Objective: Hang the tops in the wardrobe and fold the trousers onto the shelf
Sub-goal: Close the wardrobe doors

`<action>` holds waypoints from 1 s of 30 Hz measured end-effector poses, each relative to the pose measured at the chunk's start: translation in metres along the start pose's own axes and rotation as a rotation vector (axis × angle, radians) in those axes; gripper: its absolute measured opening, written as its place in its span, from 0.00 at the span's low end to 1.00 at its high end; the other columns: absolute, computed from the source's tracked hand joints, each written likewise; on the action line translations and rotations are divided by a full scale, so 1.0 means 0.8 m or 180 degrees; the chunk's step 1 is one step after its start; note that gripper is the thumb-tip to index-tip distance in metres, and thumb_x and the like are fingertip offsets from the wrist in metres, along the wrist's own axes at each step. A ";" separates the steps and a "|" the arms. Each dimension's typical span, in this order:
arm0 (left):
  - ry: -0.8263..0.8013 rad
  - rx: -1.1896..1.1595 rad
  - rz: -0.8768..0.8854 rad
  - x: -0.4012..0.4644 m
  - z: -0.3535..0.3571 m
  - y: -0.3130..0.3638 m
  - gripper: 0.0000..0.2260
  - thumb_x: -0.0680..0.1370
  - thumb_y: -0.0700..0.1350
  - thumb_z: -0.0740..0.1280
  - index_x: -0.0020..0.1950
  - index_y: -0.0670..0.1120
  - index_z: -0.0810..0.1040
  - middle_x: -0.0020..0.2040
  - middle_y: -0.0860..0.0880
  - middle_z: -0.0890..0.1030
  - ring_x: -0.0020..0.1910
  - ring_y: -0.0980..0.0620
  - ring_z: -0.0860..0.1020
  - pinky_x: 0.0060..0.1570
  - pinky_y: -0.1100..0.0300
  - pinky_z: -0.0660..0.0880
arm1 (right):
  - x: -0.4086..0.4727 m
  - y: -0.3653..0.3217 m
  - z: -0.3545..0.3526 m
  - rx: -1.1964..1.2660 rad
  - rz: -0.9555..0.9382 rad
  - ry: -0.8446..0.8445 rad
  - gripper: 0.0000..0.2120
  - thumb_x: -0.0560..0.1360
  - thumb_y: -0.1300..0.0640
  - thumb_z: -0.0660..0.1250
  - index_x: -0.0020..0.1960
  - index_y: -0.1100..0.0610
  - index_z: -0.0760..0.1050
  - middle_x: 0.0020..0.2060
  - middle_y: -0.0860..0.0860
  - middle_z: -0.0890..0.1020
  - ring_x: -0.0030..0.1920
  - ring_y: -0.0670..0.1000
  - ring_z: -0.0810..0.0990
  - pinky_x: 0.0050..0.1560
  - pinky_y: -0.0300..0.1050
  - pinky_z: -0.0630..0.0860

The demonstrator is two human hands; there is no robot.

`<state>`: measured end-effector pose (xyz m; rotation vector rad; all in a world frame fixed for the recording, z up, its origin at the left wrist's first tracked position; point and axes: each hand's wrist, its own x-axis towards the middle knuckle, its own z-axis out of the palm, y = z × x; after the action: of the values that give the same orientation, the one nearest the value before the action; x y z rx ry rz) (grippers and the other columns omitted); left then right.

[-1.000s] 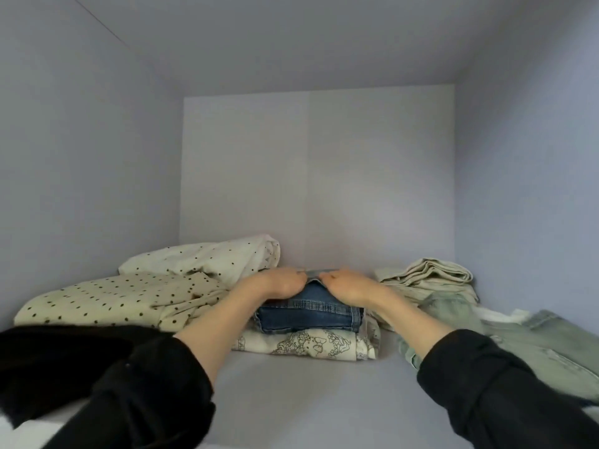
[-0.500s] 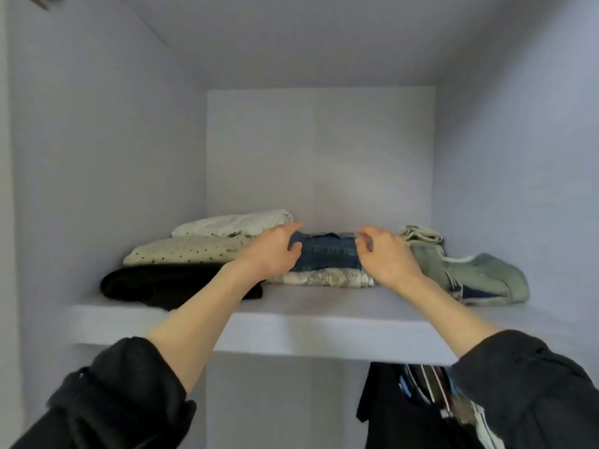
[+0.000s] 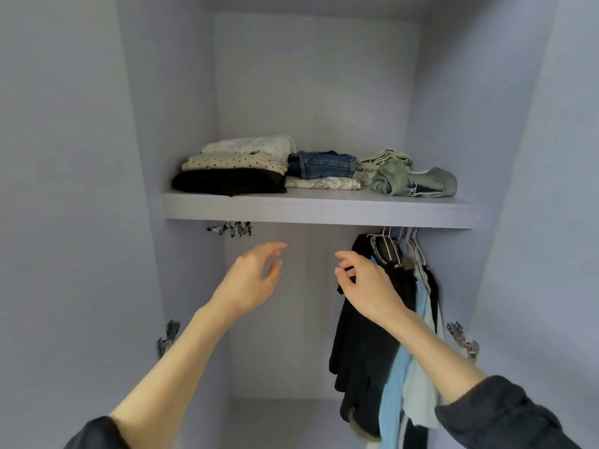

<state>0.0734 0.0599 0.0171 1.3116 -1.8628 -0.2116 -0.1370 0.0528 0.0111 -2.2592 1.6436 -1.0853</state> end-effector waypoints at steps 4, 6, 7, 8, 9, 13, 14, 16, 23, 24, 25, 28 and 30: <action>0.0295 0.0084 -0.0048 -0.079 -0.016 -0.013 0.15 0.80 0.41 0.59 0.67 0.49 0.72 0.62 0.51 0.76 0.62 0.52 0.74 0.57 0.65 0.66 | -0.054 -0.027 0.025 0.0138 -0.0101 -0.0242 0.19 0.81 0.53 0.58 0.71 0.52 0.66 0.63 0.49 0.75 0.61 0.47 0.75 0.61 0.44 0.71; 0.0493 0.0242 -0.0130 -0.129 -0.028 -0.020 0.15 0.80 0.41 0.59 0.66 0.50 0.73 0.59 0.53 0.76 0.55 0.51 0.76 0.54 0.64 0.67 | -0.076 -0.046 0.042 0.0239 -0.0260 -0.0383 0.19 0.81 0.53 0.57 0.71 0.52 0.65 0.63 0.48 0.74 0.62 0.47 0.73 0.62 0.42 0.69; 0.0556 0.0345 -0.0215 -0.154 -0.037 -0.021 0.15 0.80 0.41 0.59 0.66 0.51 0.73 0.58 0.54 0.76 0.52 0.50 0.75 0.52 0.62 0.68 | -0.085 -0.057 0.052 0.0306 -0.0324 -0.0490 0.19 0.81 0.53 0.57 0.71 0.52 0.65 0.64 0.48 0.74 0.63 0.47 0.73 0.62 0.42 0.69; 0.0597 0.0442 -0.0256 -0.178 -0.045 -0.022 0.15 0.80 0.42 0.58 0.65 0.51 0.74 0.57 0.54 0.76 0.52 0.50 0.75 0.53 0.60 0.70 | -0.094 -0.067 0.064 0.0369 -0.0388 -0.0583 0.19 0.81 0.53 0.56 0.71 0.51 0.64 0.64 0.48 0.74 0.63 0.47 0.72 0.62 0.42 0.68; 0.0641 0.0541 -0.0263 -0.197 -0.054 -0.019 0.15 0.80 0.44 0.57 0.64 0.51 0.74 0.58 0.55 0.75 0.54 0.51 0.75 0.54 0.58 0.71 | -0.101 -0.077 0.074 0.0413 -0.0456 -0.0660 0.19 0.81 0.53 0.56 0.71 0.51 0.64 0.65 0.48 0.73 0.64 0.48 0.71 0.63 0.43 0.68; 0.1100 0.1226 -0.0199 -0.257 -0.126 -0.010 0.17 0.77 0.44 0.55 0.62 0.48 0.76 0.60 0.52 0.76 0.59 0.52 0.74 0.52 0.56 0.74 | -0.132 -0.149 0.120 0.0717 -0.0691 -0.0954 0.19 0.81 0.55 0.57 0.71 0.53 0.66 0.65 0.50 0.73 0.65 0.50 0.71 0.64 0.45 0.68; 0.1251 0.1394 -0.0085 -0.267 -0.143 -0.007 0.16 0.77 0.42 0.56 0.61 0.47 0.77 0.60 0.51 0.77 0.59 0.51 0.74 0.50 0.54 0.76 | -0.141 -0.168 0.128 0.0832 -0.0722 -0.0994 0.18 0.80 0.55 0.58 0.70 0.54 0.66 0.65 0.50 0.74 0.65 0.50 0.72 0.64 0.45 0.68; 0.1645 0.1665 0.0193 -0.287 -0.179 -0.002 0.13 0.76 0.38 0.59 0.57 0.44 0.79 0.60 0.47 0.77 0.59 0.49 0.73 0.49 0.54 0.77 | -0.156 -0.211 0.144 0.0944 -0.0888 -0.1081 0.18 0.80 0.55 0.58 0.70 0.54 0.67 0.64 0.51 0.74 0.64 0.50 0.73 0.64 0.44 0.67; 0.2274 0.1622 -0.0190 -0.314 -0.287 -0.031 0.26 0.78 0.40 0.61 0.75 0.45 0.57 0.75 0.44 0.57 0.73 0.47 0.56 0.72 0.53 0.56 | -0.182 -0.336 0.170 0.1080 -0.1471 -0.1120 0.23 0.79 0.48 0.61 0.72 0.51 0.64 0.69 0.46 0.69 0.68 0.47 0.68 0.69 0.44 0.65; 0.2051 0.1132 -0.0537 -0.312 -0.297 -0.038 0.29 0.79 0.42 0.62 0.77 0.45 0.53 0.76 0.45 0.56 0.74 0.49 0.56 0.73 0.52 0.56 | -0.183 -0.349 0.174 0.1088 -0.1514 -0.1068 0.24 0.78 0.47 0.62 0.72 0.51 0.64 0.69 0.46 0.68 0.68 0.46 0.67 0.69 0.44 0.64; 0.1804 0.0724 -0.0772 -0.310 -0.304 -0.045 0.29 0.80 0.43 0.62 0.77 0.46 0.51 0.76 0.46 0.58 0.74 0.50 0.57 0.73 0.53 0.57 | -0.185 -0.359 0.179 0.1068 -0.1522 -0.1029 0.26 0.77 0.45 0.63 0.72 0.51 0.64 0.69 0.46 0.68 0.69 0.46 0.67 0.70 0.44 0.62; 0.1375 -0.0047 -0.0679 -0.301 -0.325 -0.067 0.25 0.79 0.44 0.63 0.75 0.48 0.60 0.64 0.54 0.75 0.67 0.54 0.71 0.67 0.56 0.67 | -0.193 -0.385 0.197 0.1023 -0.1356 -0.1032 0.28 0.76 0.43 0.64 0.73 0.51 0.63 0.70 0.46 0.67 0.69 0.47 0.67 0.70 0.45 0.63; 0.1436 -0.0318 -0.0563 -0.299 -0.331 -0.075 0.23 0.78 0.42 0.66 0.71 0.49 0.66 0.52 0.61 0.78 0.56 0.58 0.77 0.60 0.60 0.72 | -0.194 -0.391 0.207 0.1108 -0.1209 -0.1058 0.28 0.76 0.43 0.64 0.73 0.50 0.63 0.70 0.45 0.67 0.68 0.47 0.68 0.68 0.45 0.66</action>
<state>0.3279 0.3166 0.0283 1.3276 -1.3440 -0.0885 0.1848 0.2634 -0.0242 -2.3950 0.8499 -0.9090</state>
